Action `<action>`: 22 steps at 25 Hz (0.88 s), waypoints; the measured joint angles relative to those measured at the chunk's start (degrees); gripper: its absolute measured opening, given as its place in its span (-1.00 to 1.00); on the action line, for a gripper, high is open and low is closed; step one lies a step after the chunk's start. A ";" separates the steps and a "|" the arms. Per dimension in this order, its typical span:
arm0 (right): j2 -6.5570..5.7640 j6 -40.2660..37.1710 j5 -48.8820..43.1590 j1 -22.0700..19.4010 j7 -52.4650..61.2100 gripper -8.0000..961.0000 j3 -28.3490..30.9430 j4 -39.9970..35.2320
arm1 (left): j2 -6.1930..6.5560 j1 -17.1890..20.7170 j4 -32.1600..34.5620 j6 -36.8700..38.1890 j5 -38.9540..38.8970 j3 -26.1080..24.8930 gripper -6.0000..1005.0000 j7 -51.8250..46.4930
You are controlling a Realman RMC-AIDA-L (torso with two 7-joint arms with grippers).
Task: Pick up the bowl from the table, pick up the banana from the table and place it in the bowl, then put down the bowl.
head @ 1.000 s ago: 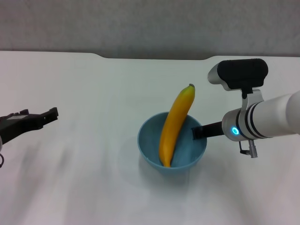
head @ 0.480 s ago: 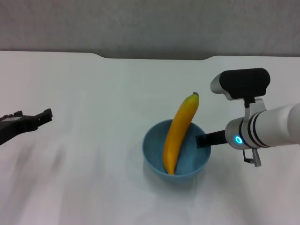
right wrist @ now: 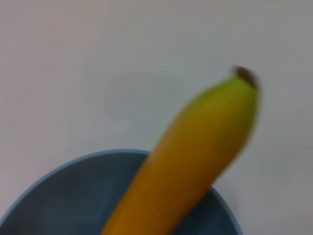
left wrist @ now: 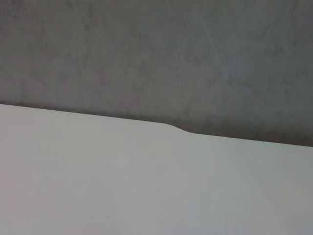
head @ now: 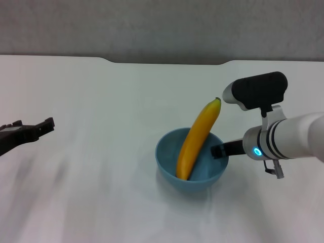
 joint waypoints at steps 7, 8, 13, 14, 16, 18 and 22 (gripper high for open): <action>0.05 -0.25 -7.42 -4.53 0.01 -0.32 -1.43 10.00 | -0.03 0.05 0.00 0.00 -0.13 -0.12 0.80 -0.04; 0.06 -0.60 -8.08 -5.17 0.02 -0.24 -1.50 11.07 | -0.03 0.10 0.00 0.02 -0.13 -0.12 0.80 -0.06; 0.08 -4.11 -10.72 -8.51 0.05 0.08 -1.28 16.83 | -0.01 0.75 -0.30 0.08 -0.14 -0.11 0.80 -0.31; 0.07 -5.00 -11.94 -9.58 0.05 0.15 -1.21 18.51 | 0.00 1.04 -0.51 0.08 -0.16 -0.11 0.80 -0.34; 0.03 -6.14 -15.61 -12.40 0.07 0.28 -1.09 22.98 | 0.01 1.60 -0.91 0.08 -0.29 -0.22 0.80 -0.36; -0.07 -5.81 -23.43 -17.39 0.08 0.47 -1.10 29.81 | 0.00 2.23 -1.63 -0.12 -1.18 -0.69 0.80 -0.29; 0.10 -1.03 -29.19 -23.00 0.20 0.78 -0.88 34.76 | 0.00 2.86 -2.12 -0.06 -4.91 -1.23 0.80 1.73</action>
